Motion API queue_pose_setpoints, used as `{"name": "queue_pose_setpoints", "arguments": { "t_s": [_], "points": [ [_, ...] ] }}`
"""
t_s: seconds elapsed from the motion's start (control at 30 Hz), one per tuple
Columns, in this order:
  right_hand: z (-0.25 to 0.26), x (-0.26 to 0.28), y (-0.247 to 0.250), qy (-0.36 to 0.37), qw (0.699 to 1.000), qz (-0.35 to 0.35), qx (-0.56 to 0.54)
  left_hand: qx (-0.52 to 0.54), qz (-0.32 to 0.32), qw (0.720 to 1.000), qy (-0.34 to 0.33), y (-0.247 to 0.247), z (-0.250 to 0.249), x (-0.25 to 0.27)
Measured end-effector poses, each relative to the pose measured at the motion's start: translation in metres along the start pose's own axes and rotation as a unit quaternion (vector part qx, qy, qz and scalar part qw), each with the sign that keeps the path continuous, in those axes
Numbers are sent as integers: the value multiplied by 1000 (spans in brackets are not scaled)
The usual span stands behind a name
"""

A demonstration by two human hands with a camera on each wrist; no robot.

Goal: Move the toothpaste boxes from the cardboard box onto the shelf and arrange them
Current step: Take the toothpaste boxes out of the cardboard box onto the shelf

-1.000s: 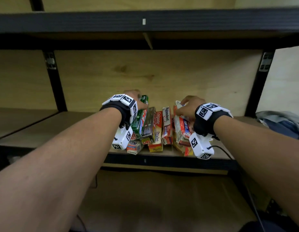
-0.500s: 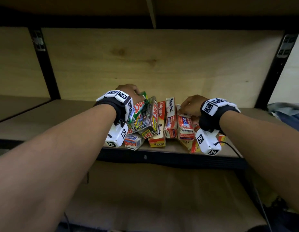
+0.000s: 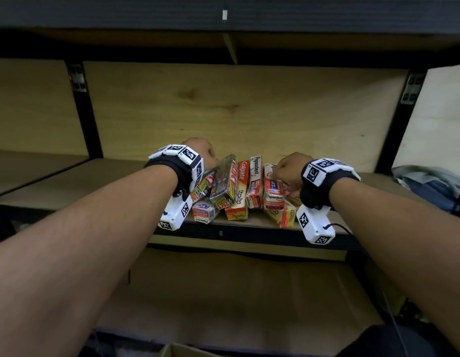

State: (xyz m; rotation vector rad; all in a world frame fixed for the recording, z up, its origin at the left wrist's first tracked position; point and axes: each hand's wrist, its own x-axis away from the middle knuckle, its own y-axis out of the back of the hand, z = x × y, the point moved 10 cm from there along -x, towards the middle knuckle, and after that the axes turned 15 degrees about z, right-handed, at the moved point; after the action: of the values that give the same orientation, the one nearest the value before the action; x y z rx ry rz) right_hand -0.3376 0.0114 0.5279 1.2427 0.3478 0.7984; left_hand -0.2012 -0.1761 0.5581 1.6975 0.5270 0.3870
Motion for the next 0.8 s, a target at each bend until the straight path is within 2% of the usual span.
{"name": "queue_pose_setpoints", "arguments": {
  "t_s": [0.13,0.23,0.33,0.43,0.53,0.6,0.8],
  "points": [
    [1,26,-2,0,1000,-6,-15,30,-8,999,-13,4,-3,34],
    [-4,42,-6,-4,998,-4,-55,26,12,999,-15,-2,-6,60],
    [-8,60,-22,5,994,25,-104,52,47,997,-15,-18,-6,87],
    [-10,82,-37,24,990,9,-137,98,124,987,-21,-55,-5,110],
    [-9,92,-73,16,988,57,-146,181,214,960,-10,-103,-4,133],
    [-10,100,-101,1,984,98,-151,199,263,944,-5,-134,-5,149],
    [-25,105,-178,-16,971,150,-185,245,292,925,1,-207,6,173]
  ]
}}
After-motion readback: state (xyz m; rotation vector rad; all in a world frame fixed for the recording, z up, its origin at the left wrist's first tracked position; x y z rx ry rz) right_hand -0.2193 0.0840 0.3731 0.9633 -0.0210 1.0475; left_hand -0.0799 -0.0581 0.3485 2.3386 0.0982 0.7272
